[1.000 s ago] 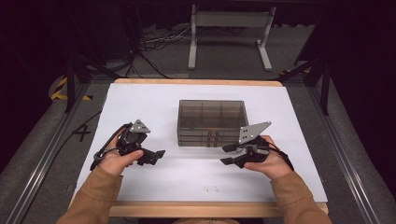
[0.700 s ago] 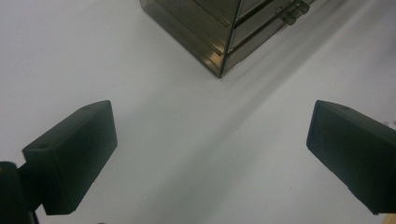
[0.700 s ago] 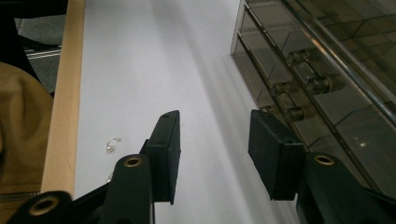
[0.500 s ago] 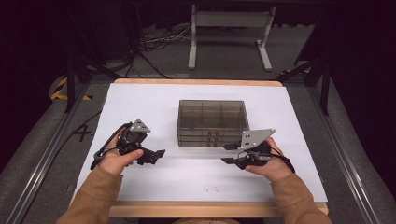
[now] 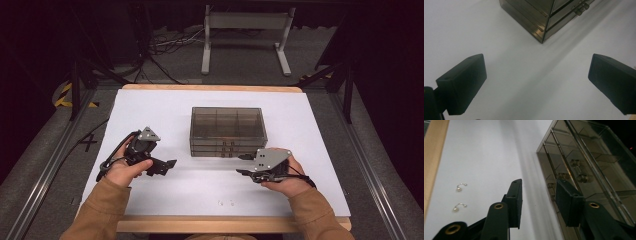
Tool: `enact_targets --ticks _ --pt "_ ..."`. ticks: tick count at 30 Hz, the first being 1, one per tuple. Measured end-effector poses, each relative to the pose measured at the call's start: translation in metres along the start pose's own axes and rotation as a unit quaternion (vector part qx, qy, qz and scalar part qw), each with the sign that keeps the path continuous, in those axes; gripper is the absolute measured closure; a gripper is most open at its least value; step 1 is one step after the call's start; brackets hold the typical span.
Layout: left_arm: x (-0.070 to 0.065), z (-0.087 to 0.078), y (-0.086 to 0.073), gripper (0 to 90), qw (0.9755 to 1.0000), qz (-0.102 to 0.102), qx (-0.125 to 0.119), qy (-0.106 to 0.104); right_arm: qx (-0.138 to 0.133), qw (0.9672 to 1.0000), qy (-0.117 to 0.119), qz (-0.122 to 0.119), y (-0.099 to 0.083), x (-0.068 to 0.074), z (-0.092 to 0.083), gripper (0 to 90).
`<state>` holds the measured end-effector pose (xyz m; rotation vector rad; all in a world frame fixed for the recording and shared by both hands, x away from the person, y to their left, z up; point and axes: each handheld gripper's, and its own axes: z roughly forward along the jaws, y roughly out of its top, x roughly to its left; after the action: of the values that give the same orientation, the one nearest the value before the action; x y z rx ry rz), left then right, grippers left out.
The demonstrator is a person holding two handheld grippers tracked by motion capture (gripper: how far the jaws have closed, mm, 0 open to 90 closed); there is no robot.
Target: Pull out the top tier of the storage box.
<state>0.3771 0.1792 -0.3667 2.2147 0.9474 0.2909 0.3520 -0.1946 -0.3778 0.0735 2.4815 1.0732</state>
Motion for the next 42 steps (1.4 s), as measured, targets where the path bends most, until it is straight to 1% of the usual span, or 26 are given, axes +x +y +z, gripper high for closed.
enact_targets --ticks 3,5,6,10,15,18,23,24,26,28,32,35,38,39,42 --pt "0.001 0.0 0.001 2.3 1.0 -0.002 -0.002 0.0 0.002 0.9996 -0.02 -0.019 0.0 0.002 0.0 59.1" --pt "0.002 -0.002 0.001 2.3 1.0 -0.001 0.002 -0.003 0.002 0.9993 -0.025 -0.028 0.001 0.004 0.0 59.4" --pt "0.002 -0.001 0.001 2.3 1.0 -0.003 -0.002 -0.001 0.003 0.999 -0.029 -0.033 0.001 0.005 0.001 59.5" --pt "0.003 -0.003 0.001 2.3 1.0 -0.006 -0.006 -0.001 0.01 0.998 -0.044 -0.045 0.002 0.008 0.001 60.5" --pt "0.004 -0.004 0.001 2.3 0.9999 -0.007 -0.007 0.0 0.016 0.9954 -0.068 -0.066 0.004 0.012 0.001 61.9" --pt "0.004 -0.004 0.001 2.3 1.0 -0.007 -0.008 0.0 0.02 0.9941 -0.077 -0.073 0.004 0.015 0.001 61.8" --pt "0.004 -0.004 0.001 2.3 0.9999 -0.008 -0.009 0.0 0.02 0.9929 -0.087 -0.078 0.002 0.017 0.0 61.9" --pt "0.005 -0.004 0.001 2.3 0.9999 -0.007 -0.008 0.0 0.021 0.9917 -0.095 -0.084 0.002 0.019 -0.001 62.3" --pt "0.005 -0.004 0.001 2.3 0.9999 -0.007 -0.008 0.0 0.022 0.9912 -0.097 -0.087 0.002 0.02 -0.001 62.4" --pt "0.005 -0.004 0.001 2.3 1.0 -0.006 -0.008 0.001 0.029 0.9893 -0.105 -0.097 0.002 0.022 -0.002 62.6" --pt "0.005 -0.004 0.001 2.3 0.9999 -0.007 -0.008 0.0 0.026 0.9882 -0.112 -0.102 0.003 0.024 -0.001 63.2" --pt "0.006 -0.006 0.002 2.3 0.9999 -0.004 0.003 -0.009 0.035 0.985 -0.123 -0.116 0.005 0.028 0.0 63.7" --pt "0.005 -0.004 0.001 2.3 1.0 -0.006 -0.007 0.0 0.045 0.9809 -0.135 -0.133 0.005 0.032 0.002 63.9" --pt "0.005 -0.004 0.001 2.3 1.0 -0.006 -0.007 0.0 0.049 0.979 -0.14 -0.14 0.005 0.034 0.003 64.1" --pt "0.005 -0.005 0.001 2.3 1.0 -0.007 -0.005 -0.002 0.05 0.9771 -0.149 -0.144 0.004 0.036 0.003 64.2"
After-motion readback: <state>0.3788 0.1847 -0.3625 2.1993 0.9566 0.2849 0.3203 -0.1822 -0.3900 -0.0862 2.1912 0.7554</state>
